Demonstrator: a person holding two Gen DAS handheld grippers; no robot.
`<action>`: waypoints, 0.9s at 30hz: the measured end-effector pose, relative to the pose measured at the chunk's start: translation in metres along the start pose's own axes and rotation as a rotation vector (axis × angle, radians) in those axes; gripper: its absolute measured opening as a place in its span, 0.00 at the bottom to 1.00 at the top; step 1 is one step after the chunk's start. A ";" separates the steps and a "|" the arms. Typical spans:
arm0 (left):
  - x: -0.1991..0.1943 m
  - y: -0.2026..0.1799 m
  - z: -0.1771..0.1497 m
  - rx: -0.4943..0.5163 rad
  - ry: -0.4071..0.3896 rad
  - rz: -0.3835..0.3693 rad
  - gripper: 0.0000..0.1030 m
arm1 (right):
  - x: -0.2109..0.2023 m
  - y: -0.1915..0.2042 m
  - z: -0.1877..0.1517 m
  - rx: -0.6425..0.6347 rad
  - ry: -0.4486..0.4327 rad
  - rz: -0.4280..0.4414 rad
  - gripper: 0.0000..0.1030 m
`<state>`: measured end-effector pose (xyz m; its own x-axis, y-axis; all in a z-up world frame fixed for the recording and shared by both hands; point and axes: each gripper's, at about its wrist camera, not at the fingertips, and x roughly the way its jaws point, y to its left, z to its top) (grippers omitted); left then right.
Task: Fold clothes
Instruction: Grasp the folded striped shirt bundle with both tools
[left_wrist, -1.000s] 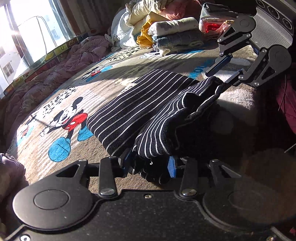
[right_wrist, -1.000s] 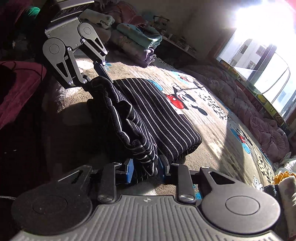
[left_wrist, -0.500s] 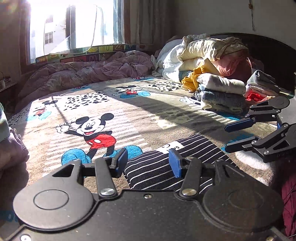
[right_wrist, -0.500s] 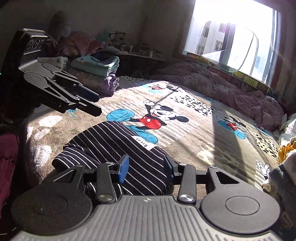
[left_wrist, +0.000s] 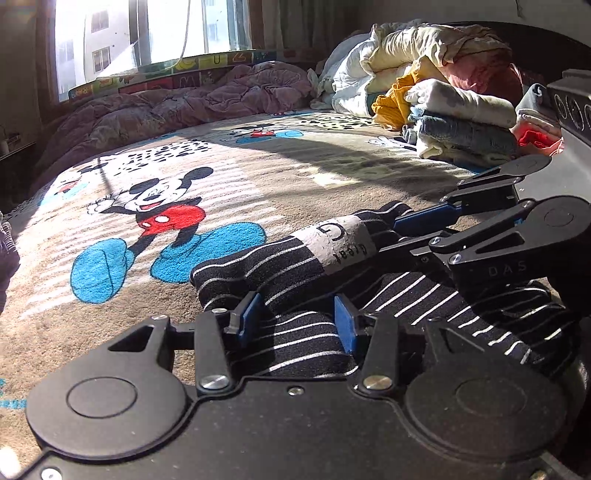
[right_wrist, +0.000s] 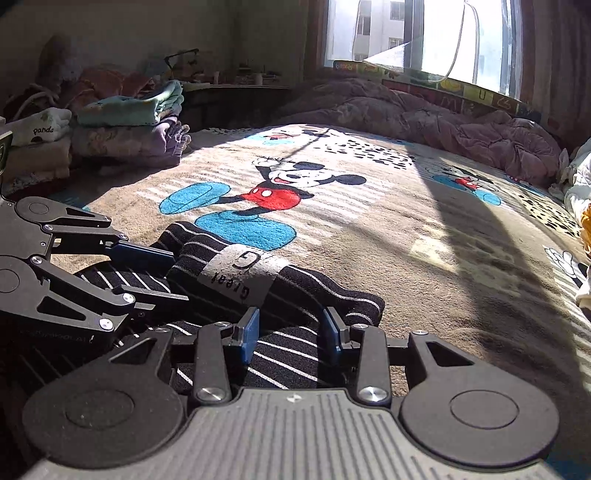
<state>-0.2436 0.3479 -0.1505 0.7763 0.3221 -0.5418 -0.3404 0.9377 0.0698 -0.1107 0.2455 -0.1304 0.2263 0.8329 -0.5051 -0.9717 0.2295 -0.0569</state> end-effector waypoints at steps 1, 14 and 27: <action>-0.005 0.000 0.008 0.013 0.013 -0.016 0.41 | -0.005 0.001 0.004 -0.018 -0.005 -0.003 0.34; 0.047 -0.001 0.030 0.032 0.069 0.049 0.42 | 0.008 0.004 0.036 -0.063 0.020 -0.027 0.27; -0.043 -0.019 0.000 -0.060 0.013 0.053 0.40 | -0.045 0.025 -0.001 0.005 0.009 -0.022 0.25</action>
<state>-0.2708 0.3162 -0.1285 0.7499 0.3687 -0.5493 -0.4121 0.9099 0.0480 -0.1455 0.2134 -0.1102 0.2472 0.8230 -0.5114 -0.9660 0.2503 -0.0641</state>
